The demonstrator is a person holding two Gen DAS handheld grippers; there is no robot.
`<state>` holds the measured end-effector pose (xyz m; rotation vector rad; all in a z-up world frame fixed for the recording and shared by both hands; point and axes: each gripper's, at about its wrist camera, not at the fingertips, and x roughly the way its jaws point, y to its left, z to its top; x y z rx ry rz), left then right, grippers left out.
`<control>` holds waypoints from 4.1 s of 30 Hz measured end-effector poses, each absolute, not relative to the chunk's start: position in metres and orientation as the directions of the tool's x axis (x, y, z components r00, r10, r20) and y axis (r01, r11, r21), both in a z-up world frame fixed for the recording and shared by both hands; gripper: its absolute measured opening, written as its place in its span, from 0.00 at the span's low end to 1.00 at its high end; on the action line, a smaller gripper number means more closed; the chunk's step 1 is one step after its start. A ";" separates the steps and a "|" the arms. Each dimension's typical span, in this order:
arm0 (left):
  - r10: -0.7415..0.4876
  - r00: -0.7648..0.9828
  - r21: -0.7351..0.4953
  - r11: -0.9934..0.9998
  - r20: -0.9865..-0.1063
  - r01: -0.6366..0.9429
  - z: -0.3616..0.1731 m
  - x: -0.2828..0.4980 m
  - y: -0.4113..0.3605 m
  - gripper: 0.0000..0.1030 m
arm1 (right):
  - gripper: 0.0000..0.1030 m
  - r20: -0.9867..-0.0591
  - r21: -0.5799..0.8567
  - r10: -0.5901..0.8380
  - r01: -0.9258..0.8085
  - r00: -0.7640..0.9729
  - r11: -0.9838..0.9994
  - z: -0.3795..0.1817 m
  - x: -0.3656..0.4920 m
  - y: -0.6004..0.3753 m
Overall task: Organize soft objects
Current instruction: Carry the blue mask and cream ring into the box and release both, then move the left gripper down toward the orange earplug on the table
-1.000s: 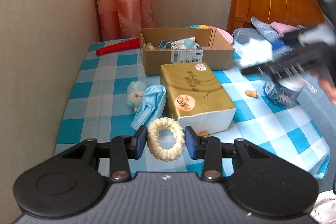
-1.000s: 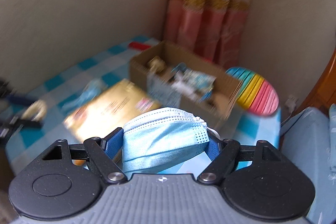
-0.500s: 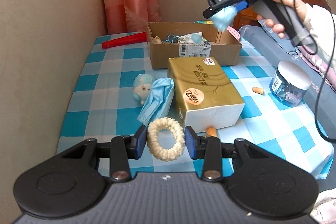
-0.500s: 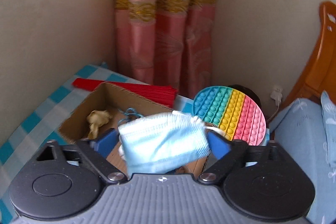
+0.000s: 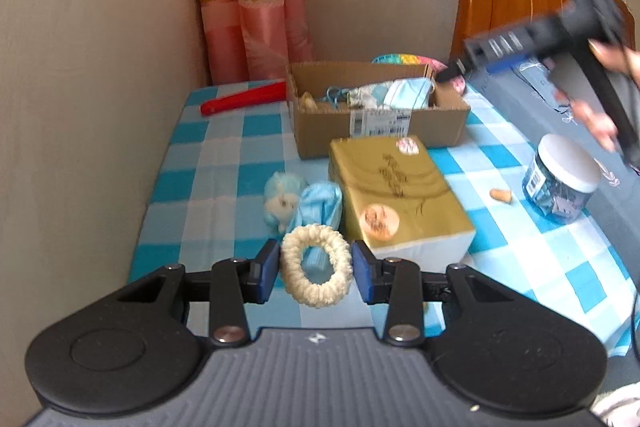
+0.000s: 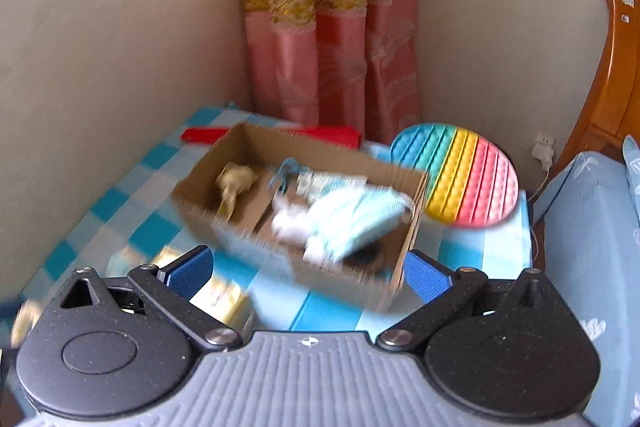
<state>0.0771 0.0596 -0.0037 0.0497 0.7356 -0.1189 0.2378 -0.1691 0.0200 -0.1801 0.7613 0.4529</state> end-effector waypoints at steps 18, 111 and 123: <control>-0.113 0.760 0.078 0.974 -0.639 0.211 0.046 0.172 0.013 0.37 | 1.00 -0.691 -0.003 0.261 -0.363 0.674 0.932 -0.011 0.124 -0.206; -0.053 0.653 0.021 0.994 -0.756 0.105 -0.076 0.079 0.021 0.66 | 1.00 -0.740 -0.031 0.281 -0.449 0.612 0.893 -0.101 0.083 -0.200; -0.111 0.635 -0.013 0.988 -0.765 0.156 -0.079 0.073 0.026 0.56 | 1.00 -0.736 -0.031 0.284 -0.450 0.614 0.893 -0.101 0.083 -0.201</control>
